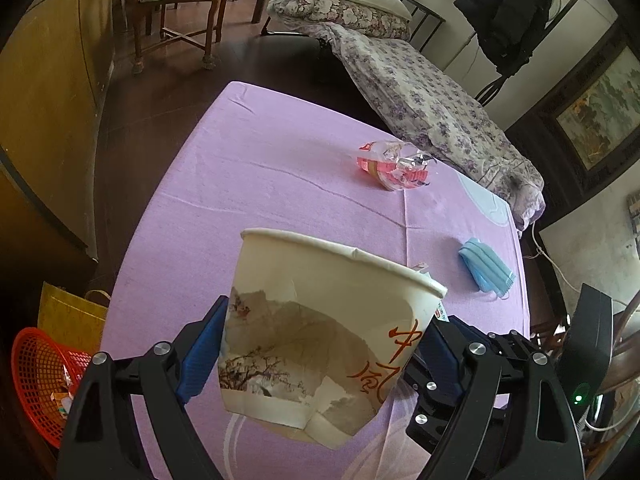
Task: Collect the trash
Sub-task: 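Carry the paper cup and medicine box over the red wastebasket and open both tools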
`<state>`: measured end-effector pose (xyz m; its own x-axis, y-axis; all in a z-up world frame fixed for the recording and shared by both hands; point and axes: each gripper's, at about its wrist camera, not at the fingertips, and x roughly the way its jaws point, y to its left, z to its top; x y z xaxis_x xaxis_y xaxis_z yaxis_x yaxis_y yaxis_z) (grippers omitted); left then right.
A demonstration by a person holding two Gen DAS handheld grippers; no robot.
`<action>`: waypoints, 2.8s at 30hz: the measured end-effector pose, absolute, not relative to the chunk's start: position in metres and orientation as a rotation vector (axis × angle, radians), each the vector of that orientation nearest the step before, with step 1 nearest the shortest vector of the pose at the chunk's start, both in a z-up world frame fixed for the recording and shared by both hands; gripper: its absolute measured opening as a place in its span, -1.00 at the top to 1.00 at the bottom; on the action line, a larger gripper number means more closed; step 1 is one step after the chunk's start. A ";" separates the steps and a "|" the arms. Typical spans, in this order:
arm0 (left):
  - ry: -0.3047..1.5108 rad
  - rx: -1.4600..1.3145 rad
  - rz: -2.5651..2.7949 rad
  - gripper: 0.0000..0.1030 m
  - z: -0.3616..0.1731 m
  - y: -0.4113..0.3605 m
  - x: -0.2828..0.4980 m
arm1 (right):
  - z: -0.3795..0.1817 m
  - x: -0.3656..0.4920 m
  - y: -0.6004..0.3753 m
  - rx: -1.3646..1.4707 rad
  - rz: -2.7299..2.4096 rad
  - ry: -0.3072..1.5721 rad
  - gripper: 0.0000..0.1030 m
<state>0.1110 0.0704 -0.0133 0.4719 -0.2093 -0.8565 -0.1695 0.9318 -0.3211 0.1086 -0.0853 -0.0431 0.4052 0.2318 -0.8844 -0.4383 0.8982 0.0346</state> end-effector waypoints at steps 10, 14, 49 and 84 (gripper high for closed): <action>1.083 -0.367 -0.008 -0.68 -0.013 0.067 0.110 | -0.028 0.100 -0.107 -0.086 0.410 1.050 0.14; 1.079 -0.369 -0.017 -0.68 -0.011 0.066 0.108 | -0.025 0.082 -0.122 0.004 0.401 1.053 0.14; 0.945 -0.478 0.265 -0.67 0.017 0.244 -0.088 | 0.021 -0.013 0.005 0.009 0.810 1.045 0.13; 1.073 -0.797 0.602 -0.68 -0.115 0.437 -0.182 | -0.087 -0.025 0.294 -0.158 1.071 1.521 0.09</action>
<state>-0.1822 0.4368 -0.1148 0.3696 0.0522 -0.9277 -0.7643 0.5848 -0.2716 -0.0248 0.2939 -0.0872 -0.2825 0.4601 -0.8417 -0.6378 0.5653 0.5231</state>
